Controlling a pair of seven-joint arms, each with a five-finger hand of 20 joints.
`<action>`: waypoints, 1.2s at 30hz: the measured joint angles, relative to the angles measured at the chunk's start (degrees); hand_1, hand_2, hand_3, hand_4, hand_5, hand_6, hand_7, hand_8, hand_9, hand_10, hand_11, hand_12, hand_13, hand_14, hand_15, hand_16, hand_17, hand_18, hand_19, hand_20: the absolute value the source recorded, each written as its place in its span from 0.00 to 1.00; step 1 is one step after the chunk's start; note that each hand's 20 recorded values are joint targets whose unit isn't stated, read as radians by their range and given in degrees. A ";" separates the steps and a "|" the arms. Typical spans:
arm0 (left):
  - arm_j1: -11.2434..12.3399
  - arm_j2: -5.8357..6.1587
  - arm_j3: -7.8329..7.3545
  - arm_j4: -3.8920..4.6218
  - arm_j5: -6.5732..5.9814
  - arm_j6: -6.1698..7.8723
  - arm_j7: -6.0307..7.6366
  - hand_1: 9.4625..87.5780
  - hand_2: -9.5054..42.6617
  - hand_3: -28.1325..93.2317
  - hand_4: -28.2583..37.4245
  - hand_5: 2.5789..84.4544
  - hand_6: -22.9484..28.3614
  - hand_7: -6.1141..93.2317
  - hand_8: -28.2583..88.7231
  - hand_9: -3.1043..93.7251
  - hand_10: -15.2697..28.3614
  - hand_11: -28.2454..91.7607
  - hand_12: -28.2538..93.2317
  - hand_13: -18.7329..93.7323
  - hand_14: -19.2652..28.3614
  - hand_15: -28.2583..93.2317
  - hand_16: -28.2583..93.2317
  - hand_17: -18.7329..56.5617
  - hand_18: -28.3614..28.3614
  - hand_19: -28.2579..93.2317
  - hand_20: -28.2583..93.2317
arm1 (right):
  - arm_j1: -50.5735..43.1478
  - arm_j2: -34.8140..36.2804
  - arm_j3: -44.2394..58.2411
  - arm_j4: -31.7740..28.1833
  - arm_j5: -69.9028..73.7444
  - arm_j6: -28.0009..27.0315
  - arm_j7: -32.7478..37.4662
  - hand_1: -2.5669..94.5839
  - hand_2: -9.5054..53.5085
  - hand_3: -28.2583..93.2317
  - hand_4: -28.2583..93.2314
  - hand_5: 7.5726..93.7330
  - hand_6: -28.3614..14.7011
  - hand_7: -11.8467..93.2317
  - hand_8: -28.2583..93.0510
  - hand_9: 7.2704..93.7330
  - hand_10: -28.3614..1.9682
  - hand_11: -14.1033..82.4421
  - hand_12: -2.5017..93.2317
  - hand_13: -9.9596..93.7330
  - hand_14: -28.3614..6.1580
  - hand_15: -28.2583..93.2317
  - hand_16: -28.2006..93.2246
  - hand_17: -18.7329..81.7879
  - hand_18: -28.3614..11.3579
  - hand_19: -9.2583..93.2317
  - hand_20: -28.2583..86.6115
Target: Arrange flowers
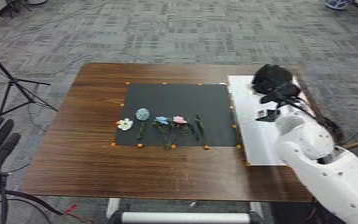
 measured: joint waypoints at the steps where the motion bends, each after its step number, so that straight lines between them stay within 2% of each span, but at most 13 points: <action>1: -0.08 0.02 0.07 0.01 0.00 0.00 -0.02 0.17 0.58 0.78 0.00 0.45 0.62 0.20 0.18 0.39 0.68 0.41 0.34 0.39 0.69 0.48 0.21 0.21 0.69 0.39 0.34 | 1.23 -0.29 -2.07 0.14 -0.01 -0.01 -0.04 0.66 0.00 0.79 0.00 0.82 0.67 0.38 0.26 0.92 0.70 0.27 0.48 0.79 0.60 0.80 0.52 0.50 0.14 0.85 0.59; 9: -0.80 0.42 0.54 0.12 -0.02 0.07 -0.29 0.17 0.58 0.78 0.00 0.45 0.62 0.20 0.18 0.39 0.68 0.41 0.34 0.39 0.69 0.48 0.21 0.21 0.69 0.39 0.34 | 6.96 -6.14 -10.00 2.56 -0.69 -1.30 -5.39 0.66 0.00 0.79 0.00 0.82 0.68 0.39 0.25 0.93 0.70 0.26 0.48 0.80 0.60 0.79 0.53 0.50 0.14 0.85 0.59; 13: -1.00 0.48 0.53 0.25 0.01 0.27 -0.70 0.17 0.58 0.78 0.00 0.45 0.62 0.20 0.18 0.39 0.68 0.41 0.34 0.38 0.69 0.48 0.21 0.21 0.69 0.39 0.34 | 10.88 -9.18 -15.60 6.49 -1.00 -1.91 -4.86 0.66 0.00 0.79 0.00 0.82 0.68 0.39 0.25 0.93 0.70 0.26 0.48 0.79 0.60 0.79 0.53 0.50 0.14 0.85 0.60; 18: -1.39 0.48 0.53 0.39 0.17 0.30 -1.17 0.17 0.58 0.78 0.00 0.45 0.62 0.20 0.18 0.39 0.68 0.41 0.34 0.38 0.69 0.48 0.21 0.21 0.69 0.39 0.34 | 12.92 -12.97 -17.69 9.81 -0.96 -4.38 -4.97 0.66 0.00 0.79 0.00 0.82 0.68 0.40 0.24 0.93 0.71 0.26 0.48 0.79 0.61 0.79 0.53 0.50 0.15 0.85 0.60; 28: -1.43 0.37 0.55 0.39 0.31 0.29 -1.30 0.17 0.58 0.78 0.00 0.45 0.61 0.20 0.18 0.39 0.68 0.41 0.34 0.39 0.69 0.48 0.21 0.21 0.69 0.39 0.34 | 14.42 -15.00 -21.10 12.73 -1.64 -5.87 -4.99 0.66 0.00 0.79 0.00 0.82 0.68 0.40 0.24 0.92 0.71 0.26 0.48 0.79 0.62 0.78 0.55 0.50 0.16 0.84 0.60; 36: -1.50 0.33 0.68 0.39 0.36 0.29 -1.34 0.17 0.58 0.78 0.00 0.45 0.62 0.20 0.18 0.39 0.68 0.41 0.34 0.38 0.69 0.48 0.21 0.21 0.69 0.39 0.34 | 15.14 -14.63 -23.94 13.91 -7.71 -5.36 -4.99 0.67 0.00 0.79 0.00 0.82 0.70 0.41 0.23 0.90 0.71 0.26 0.48 0.76 0.64 0.76 0.59 0.48 0.17 0.83 0.60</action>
